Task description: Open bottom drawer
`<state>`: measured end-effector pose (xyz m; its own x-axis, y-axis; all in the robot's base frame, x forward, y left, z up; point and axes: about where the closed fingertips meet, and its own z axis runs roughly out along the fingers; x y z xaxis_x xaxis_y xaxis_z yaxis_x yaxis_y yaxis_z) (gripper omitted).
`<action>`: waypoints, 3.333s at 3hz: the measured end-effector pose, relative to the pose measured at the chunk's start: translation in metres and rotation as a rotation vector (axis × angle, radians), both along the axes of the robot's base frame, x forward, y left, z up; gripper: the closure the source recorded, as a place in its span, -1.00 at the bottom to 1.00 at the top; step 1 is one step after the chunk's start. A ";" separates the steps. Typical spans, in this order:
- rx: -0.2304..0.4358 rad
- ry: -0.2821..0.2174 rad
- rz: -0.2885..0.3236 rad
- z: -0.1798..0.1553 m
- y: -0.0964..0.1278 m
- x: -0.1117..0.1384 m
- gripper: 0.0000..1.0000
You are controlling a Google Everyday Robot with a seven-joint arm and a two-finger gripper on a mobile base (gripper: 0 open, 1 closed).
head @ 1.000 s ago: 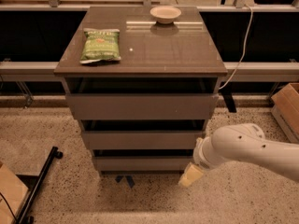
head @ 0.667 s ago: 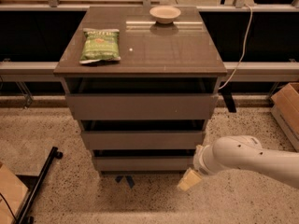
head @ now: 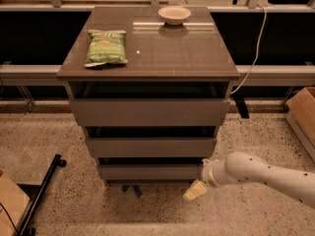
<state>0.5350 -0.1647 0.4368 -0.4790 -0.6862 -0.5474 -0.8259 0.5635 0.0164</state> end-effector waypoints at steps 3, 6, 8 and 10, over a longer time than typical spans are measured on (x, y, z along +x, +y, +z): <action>0.128 0.008 -0.044 -0.047 0.015 0.030 -1.00; 0.289 -0.015 -0.141 -0.123 0.045 0.071 -1.00; 0.370 -0.052 -0.168 -0.167 0.018 0.145 -1.00; 0.367 -0.061 -0.175 -0.165 0.014 0.148 -1.00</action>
Offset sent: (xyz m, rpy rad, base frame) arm 0.0311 0.0024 -0.0279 0.0650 -0.0309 0.0178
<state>0.6830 -0.1510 0.2721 -0.5306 -0.3506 -0.7717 -0.7236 0.6616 0.1969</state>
